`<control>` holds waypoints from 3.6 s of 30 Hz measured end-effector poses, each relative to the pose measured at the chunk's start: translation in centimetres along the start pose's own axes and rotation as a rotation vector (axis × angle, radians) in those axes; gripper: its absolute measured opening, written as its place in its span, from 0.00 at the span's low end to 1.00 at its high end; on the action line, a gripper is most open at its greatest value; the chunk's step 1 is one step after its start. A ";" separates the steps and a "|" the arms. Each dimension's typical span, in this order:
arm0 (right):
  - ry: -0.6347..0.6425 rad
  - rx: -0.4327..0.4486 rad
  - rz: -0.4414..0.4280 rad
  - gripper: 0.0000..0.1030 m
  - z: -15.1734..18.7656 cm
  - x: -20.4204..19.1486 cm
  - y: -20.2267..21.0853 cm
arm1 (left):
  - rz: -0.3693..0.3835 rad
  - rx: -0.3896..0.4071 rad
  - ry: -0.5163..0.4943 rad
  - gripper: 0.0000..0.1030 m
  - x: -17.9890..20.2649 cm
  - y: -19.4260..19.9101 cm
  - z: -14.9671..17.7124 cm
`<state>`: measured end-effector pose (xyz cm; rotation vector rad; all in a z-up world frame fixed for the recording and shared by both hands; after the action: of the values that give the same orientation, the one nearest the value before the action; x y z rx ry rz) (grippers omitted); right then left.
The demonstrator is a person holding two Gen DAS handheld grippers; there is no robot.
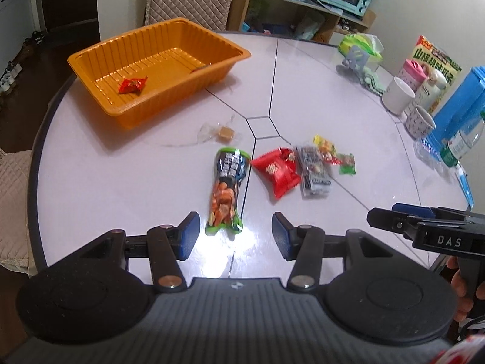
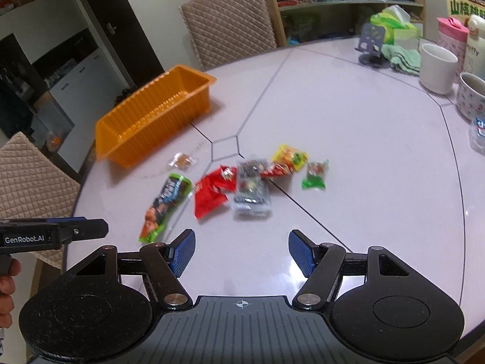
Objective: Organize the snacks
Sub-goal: 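Withdraw both open tools from the tray back toward the snacks, then grasp the green-capped snack tube with the left tool while the right tool grasps the green candy, then carry the snack tube and green candy over the orange tray with both tools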
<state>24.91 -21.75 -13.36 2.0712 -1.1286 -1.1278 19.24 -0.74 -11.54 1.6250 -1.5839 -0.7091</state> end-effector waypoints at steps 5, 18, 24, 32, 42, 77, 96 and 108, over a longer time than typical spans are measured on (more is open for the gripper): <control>-0.015 -0.010 0.035 0.66 0.6 1.1 -0.3 | 0.007 -0.010 -0.017 0.47 0.3 -0.8 0.2; -0.058 -0.021 0.102 0.66 0.9 3.4 -1.1 | 0.003 -0.042 -0.046 0.47 0.6 -3.8 -0.3; -0.078 -0.026 0.119 0.66 0.8 4.2 -1.5 | -0.009 -0.051 -0.059 0.47 0.3 -5.2 -0.6; -0.100 -0.030 0.135 0.66 0.7 4.8 -2.0 | -0.025 -0.063 -0.079 0.46 -0.4 -7.9 -1.5; -0.118 -0.033 0.150 0.66 0.4 5.6 -2.5 | -0.032 -0.090 -0.113 0.39 -0.4 -10.9 -2.5; -0.010 0.077 0.170 0.40 -6.2 6.2 -8.5 | -0.104 -0.044 -0.018 0.26 -5.1 -7.4 -2.1; 0.066 0.042 0.229 0.22 -6.5 5.6 -11.3 | -0.126 -0.038 0.022 0.26 -6.9 -6.2 -1.7; 0.087 0.074 0.211 0.21 -7.1 5.0 -9.1 | -0.115 -0.013 0.015 0.26 -6.4 -5.0 -2.0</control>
<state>36.34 -20.98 -18.62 1.9802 -1.3284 -0.8996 23.26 5.63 -15.21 1.7188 -1.4815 -0.7636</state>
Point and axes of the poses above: each gripper's, at about its wrist camera, not at the fingertips, and y roughly against the way its jaws point, x to its right, z to its underside, the point moved 7 cm from there along -y, roughly the way its jaws point, and after that the axes turned 9 degrees about -y, right-handed, at the moved point
